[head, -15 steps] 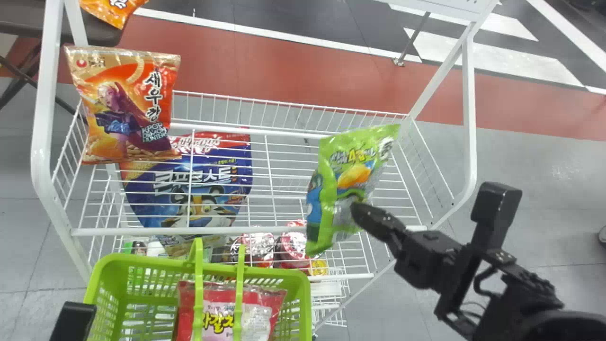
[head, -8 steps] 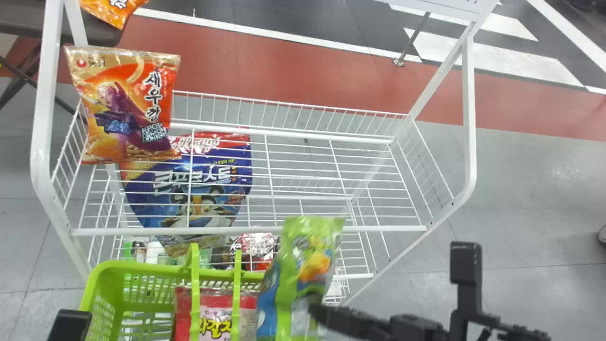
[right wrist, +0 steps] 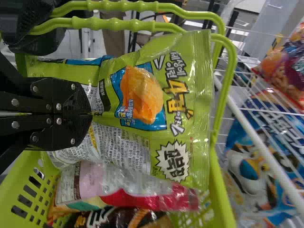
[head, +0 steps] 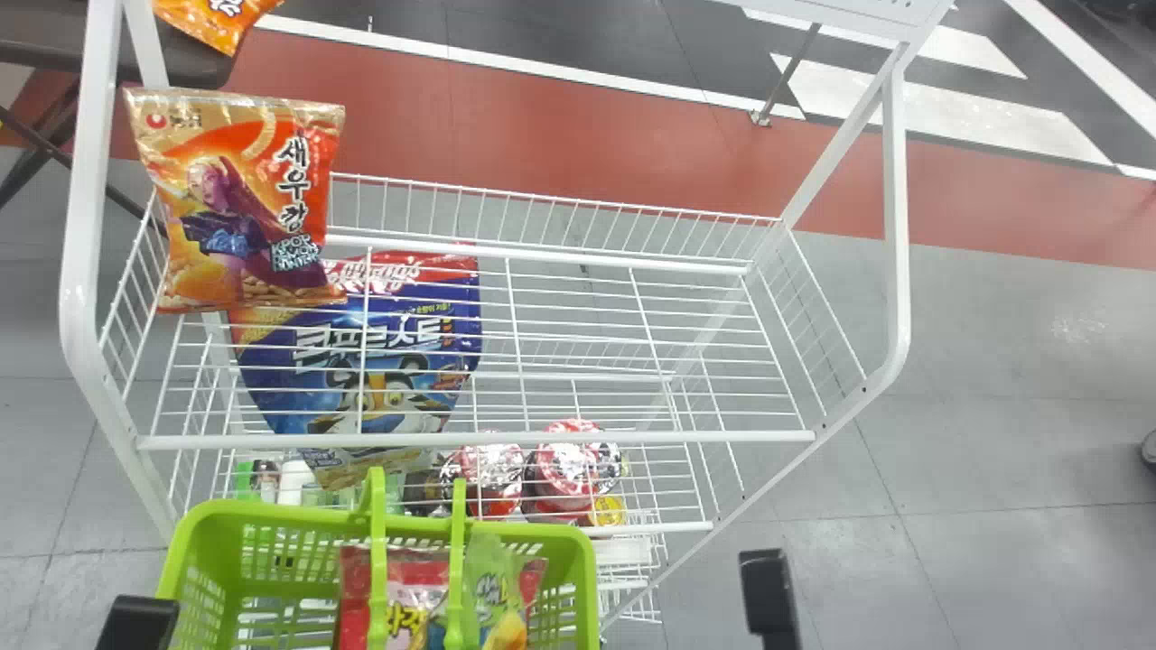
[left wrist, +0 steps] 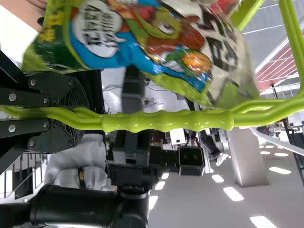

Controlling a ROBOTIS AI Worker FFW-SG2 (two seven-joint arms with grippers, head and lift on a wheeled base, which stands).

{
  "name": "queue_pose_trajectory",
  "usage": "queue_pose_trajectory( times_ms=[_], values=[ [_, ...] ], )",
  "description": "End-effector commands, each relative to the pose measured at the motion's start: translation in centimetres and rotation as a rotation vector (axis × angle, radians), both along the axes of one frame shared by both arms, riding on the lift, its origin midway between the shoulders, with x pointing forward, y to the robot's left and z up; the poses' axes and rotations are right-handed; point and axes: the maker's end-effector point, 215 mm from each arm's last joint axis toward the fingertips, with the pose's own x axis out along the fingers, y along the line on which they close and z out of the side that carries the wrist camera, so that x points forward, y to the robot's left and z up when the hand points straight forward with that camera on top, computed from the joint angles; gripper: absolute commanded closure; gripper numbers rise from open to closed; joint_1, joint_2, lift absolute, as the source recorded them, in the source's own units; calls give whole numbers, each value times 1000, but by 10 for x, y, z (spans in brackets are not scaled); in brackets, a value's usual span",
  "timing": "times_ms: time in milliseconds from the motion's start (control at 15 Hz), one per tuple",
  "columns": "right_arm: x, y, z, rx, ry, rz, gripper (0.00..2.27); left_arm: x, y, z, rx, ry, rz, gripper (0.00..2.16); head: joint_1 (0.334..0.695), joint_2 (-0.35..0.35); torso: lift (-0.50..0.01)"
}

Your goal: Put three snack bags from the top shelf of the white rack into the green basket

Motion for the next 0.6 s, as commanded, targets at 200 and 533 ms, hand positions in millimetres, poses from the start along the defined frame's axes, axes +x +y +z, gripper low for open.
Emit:
queue_pose_trajectory(
  times_ms=[200,533],
  values=[
    [-22,-23,-54,-160,114,-7,2155,-7,1,1,-1,13,-1,2142,695,-350,0],
    [-4,-2,-53,-181,-10,37,1288,-13,-7,1,1,14,-20,2142,695,-350,0]
  ],
)
